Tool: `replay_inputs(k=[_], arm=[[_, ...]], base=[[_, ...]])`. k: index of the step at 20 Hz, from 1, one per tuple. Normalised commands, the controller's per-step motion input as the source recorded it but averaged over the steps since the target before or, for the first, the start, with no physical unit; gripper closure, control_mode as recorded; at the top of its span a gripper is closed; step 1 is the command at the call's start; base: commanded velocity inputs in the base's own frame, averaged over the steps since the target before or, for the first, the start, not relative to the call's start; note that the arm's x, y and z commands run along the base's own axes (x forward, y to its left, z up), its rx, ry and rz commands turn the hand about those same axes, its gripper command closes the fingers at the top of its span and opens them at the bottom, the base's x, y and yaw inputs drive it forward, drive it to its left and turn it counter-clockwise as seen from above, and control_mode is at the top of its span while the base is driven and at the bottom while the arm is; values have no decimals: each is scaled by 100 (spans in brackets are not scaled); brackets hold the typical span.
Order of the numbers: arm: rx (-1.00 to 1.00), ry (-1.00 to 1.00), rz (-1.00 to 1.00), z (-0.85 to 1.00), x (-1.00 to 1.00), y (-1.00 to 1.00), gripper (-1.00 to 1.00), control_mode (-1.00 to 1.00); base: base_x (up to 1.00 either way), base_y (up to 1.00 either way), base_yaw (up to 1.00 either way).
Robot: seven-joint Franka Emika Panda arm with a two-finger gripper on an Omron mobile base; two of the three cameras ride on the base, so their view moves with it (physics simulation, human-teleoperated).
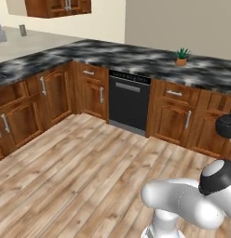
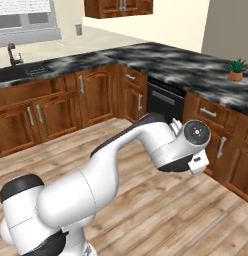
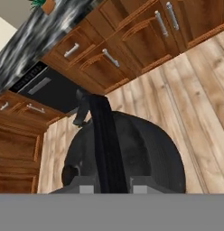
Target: The kettle is done boiling. Turn off the stove, then wait for 300 timesteps before moving the kettle to the dining table.
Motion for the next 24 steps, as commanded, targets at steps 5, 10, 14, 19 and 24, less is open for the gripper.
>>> replay_inputs(k=[5,10,14,19,24], arm=[[0,0,0,0,0,0,100,100],[0,0,0,0,0,0,100,100],[0,0,0,0,0,0,100,100],[0,0,0,0,0,0,100,100],[0,0,0,0,0,0,100,100]], base=[[-4,-61,-18],[-7,-60,-18],[-8,-62,-17],[-5,-63,-16],[-3,-69,-15]])
